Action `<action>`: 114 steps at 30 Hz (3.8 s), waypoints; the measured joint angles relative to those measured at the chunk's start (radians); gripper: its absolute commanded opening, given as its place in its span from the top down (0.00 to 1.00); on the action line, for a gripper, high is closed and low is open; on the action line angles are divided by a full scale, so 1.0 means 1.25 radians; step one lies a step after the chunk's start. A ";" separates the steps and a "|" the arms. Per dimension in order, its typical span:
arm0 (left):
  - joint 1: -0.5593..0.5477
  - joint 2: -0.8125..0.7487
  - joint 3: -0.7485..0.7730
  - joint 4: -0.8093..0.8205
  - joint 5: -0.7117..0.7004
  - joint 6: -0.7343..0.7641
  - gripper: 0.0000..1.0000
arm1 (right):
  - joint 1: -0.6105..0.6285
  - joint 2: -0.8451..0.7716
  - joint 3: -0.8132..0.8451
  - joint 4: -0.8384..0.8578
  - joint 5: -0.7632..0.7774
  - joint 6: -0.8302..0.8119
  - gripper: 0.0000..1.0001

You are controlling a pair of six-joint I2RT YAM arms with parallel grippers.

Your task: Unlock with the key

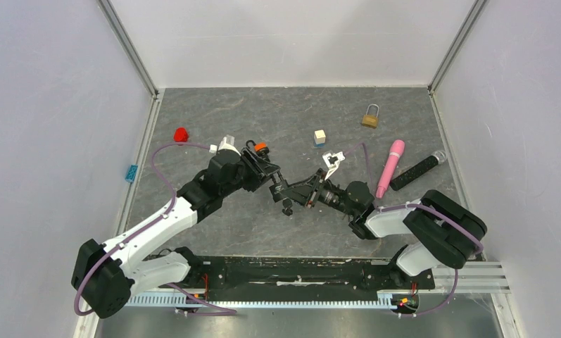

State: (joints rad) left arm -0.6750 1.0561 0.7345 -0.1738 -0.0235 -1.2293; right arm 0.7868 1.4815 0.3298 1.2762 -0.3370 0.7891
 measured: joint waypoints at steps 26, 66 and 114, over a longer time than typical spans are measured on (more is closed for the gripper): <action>-0.012 0.015 0.066 0.090 0.210 0.081 0.28 | 0.001 0.059 0.001 0.137 -0.104 0.074 1.00; -0.013 0.227 0.188 -0.192 0.214 0.230 0.43 | 0.023 0.021 0.013 -0.013 -0.130 -0.036 1.00; 0.001 0.041 0.088 -0.119 0.172 0.343 0.98 | 0.001 0.130 0.060 0.045 -0.215 0.041 0.85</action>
State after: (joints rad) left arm -0.6735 1.1076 0.8444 -0.3229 0.1921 -0.8005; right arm 0.7883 1.6440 0.4053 1.3331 -0.6064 0.8406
